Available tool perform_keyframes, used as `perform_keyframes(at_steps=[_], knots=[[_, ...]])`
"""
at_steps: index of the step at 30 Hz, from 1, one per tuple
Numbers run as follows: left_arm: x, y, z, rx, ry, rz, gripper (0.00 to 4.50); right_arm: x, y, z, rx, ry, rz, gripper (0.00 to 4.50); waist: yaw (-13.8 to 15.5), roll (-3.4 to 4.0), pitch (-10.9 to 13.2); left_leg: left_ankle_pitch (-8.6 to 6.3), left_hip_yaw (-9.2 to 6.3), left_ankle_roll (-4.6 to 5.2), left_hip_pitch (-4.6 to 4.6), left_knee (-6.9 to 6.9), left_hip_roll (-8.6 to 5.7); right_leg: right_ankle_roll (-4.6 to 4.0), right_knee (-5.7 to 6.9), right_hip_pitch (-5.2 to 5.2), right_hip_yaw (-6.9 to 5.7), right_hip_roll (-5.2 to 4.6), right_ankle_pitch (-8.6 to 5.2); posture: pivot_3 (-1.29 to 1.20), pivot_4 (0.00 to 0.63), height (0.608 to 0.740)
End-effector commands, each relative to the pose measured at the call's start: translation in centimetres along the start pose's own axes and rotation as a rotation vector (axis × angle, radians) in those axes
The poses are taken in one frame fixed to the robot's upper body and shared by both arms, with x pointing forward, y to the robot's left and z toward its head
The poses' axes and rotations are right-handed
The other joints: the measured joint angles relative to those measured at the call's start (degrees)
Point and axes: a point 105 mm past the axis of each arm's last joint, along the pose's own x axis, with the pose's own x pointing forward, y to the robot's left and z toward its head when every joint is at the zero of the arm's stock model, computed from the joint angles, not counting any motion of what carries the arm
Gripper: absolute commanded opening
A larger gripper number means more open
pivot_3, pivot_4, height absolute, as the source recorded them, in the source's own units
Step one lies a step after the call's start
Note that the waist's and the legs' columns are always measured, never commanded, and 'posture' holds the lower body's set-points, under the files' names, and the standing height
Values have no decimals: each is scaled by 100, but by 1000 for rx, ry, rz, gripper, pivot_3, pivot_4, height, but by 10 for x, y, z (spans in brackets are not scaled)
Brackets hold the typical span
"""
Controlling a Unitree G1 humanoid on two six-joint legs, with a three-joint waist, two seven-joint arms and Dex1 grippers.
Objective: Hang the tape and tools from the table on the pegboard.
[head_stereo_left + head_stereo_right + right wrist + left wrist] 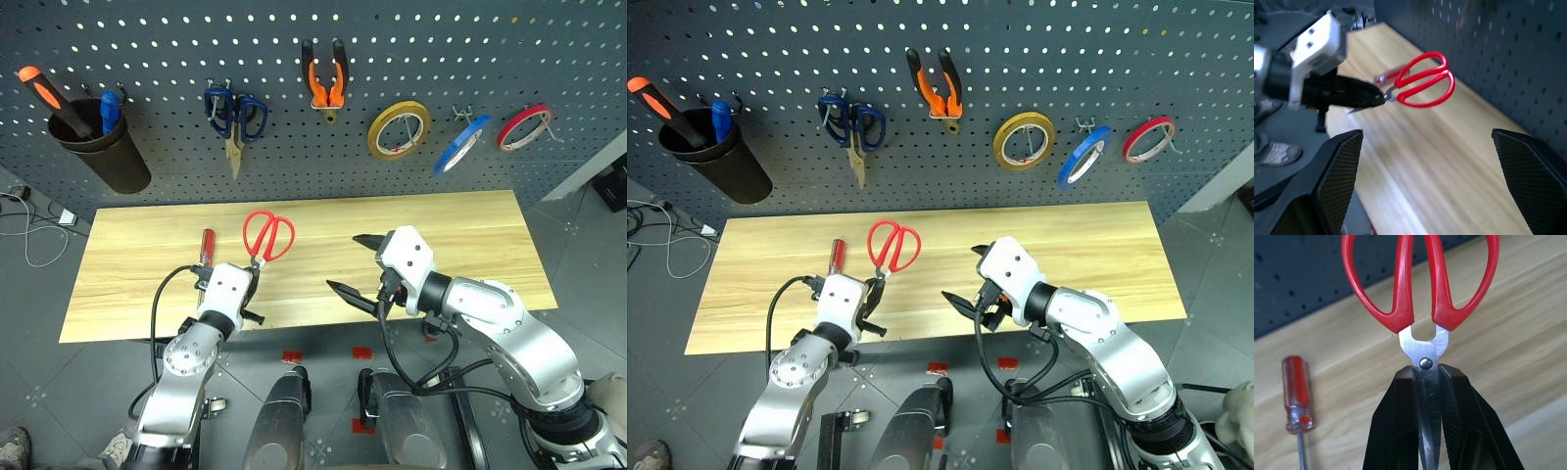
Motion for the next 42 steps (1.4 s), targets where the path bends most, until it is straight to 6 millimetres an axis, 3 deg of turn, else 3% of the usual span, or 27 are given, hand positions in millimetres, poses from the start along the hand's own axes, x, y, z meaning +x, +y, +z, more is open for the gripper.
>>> perform_keyframes(at_steps=[1,5,12,20,26,30,34,37,42], knots=[[-15,38,66,212,-271,209,308,-13,12,23,-48,-109,71,4500,14,-1,0,-1,-1,1,-1,0,0,0,0,0,-2,0,0,-69,286,740],[-19,63,92,253,-351,303,308,-12,8,26,-43,-136,69,4500,16,-5,-10,0,-9,2,-2,10,1,3,14,1,-14,2,-2,-51,279,740],[-5,68,120,268,-449,282,308,-2,-4,33,-60,-172,46,4500,1,-16,-34,4,-8,-1,0,14,-1,1,30,2,-18,2,2,-49,267,740],[20,69,119,222,-437,266,308,4,-10,38,-94,-186,57,4500,-10,-29,-44,14,-9,-19,0,17,-2,0,32,3,-21,2,3,-65,267,740],[44,58,114,163,-400,201,308,11,-12,50,-102,-230,55,4500,-11,-31,-48,16,-10,-21,0,21,-2,-1,37,4,-23,2,3,-73,271,740],[49,48,115,118,-398,156,1605,14,-13,52,-82,-247,42,4500,-16,-45,-67,16,-10,-21,1,24,-2,-2,37,4,-23,2,4,-79,270,740],[49,47,99,118,-335,152,2766,17,-16,56,-40,-274,10,4500,-31,-44,-70,17,-9,-22,1,24,-2,-3,38,4,-20,2,4,-77,272,740],[49,40,69,24,-220,93,3631,22,-17,50,-23,-244,-27,4500,-36,-43,-88,17,-9,-22,5,23,-1,-3,41,4,-18,2,4,-77,273,740],[36,32,-3,-226,86,12,3631,34,-28,17,57,-50,-191,4500,-39,-43,-107,17,-6,-23,8,23,-1,-3,42,3,-10,2,4,-73,287,740]])
